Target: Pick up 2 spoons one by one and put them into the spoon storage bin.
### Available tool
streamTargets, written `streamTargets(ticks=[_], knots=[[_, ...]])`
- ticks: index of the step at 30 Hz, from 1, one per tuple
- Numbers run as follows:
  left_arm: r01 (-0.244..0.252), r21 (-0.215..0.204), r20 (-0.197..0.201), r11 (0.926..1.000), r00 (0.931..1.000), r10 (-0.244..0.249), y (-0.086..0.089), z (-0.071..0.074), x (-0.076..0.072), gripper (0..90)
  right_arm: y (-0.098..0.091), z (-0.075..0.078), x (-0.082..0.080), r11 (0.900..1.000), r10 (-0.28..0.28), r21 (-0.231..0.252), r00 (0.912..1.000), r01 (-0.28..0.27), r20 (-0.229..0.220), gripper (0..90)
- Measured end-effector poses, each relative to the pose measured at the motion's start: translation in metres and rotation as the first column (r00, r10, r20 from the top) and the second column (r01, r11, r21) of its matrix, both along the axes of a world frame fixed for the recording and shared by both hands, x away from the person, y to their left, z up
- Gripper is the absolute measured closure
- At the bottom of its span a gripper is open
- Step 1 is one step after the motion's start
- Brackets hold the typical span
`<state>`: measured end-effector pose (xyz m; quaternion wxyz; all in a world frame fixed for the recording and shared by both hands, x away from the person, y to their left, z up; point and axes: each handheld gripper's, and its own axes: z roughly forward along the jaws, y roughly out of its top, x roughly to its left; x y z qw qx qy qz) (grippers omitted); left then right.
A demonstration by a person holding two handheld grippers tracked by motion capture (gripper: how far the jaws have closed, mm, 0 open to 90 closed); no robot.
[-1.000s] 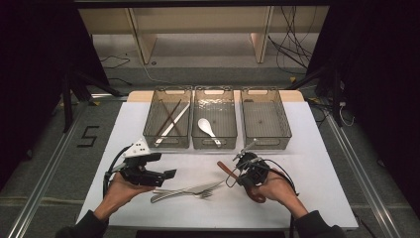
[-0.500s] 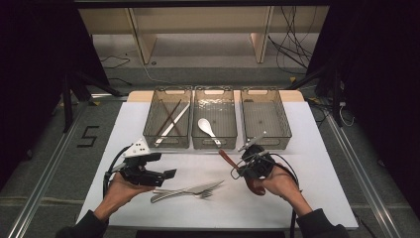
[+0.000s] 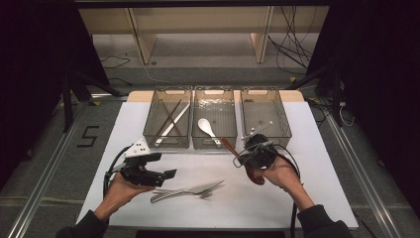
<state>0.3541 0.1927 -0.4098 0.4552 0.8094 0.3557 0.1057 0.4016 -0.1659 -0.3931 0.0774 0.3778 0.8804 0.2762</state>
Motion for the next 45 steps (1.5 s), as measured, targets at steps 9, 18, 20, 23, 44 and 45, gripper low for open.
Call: streamTargets(ticks=[9, 18, 20, 23, 44, 45], knots=[[0.002, -0.002, 0.000, 1.0000, 1.0000, -0.002, 0.000, 0.000, 0.000, 16.0, 0.000, 0.008, 0.019, 0.9995, -0.026, 0.017, 0.9995, 0.026, 0.020, 82.7], [0.004, -0.004, 0.005, 1.0000, 1.0000, -0.004, 0.000, 0.000, 0.000, 16.0, 0.003, 0.018, 0.036, 0.9983, -0.050, 0.031, 0.9978, 0.048, 0.044, 82.7], [0.003, -0.007, 0.006, 1.0000, 1.0000, -0.003, 0.000, 0.000, 0.000, 16.0, 0.005, 0.022, 0.040, 0.9981, -0.053, 0.034, 0.9973, 0.051, 0.051, 82.7], [0.005, -0.011, 0.004, 0.9999, 1.0000, -0.005, 0.001, 0.000, 0.000, 16.0, 0.009, 0.028, 0.046, 0.9979, -0.055, 0.036, 0.9966, 0.053, 0.061, 82.7], [0.002, -0.018, 0.008, 0.9998, 1.0000, -0.002, 0.001, 0.001, 0.000, 16.0, 0.037, 0.048, 0.087, 0.9957, -0.079, 0.055, 0.9936, 0.075, 0.081, 82.7], [0.003, -0.019, 0.007, 0.9998, 1.0000, -0.003, 0.001, 0.001, 0.000, 16.0, 0.038, 0.048, 0.089, 0.9956, -0.081, 0.055, 0.9936, 0.076, 0.079, 82.6]])
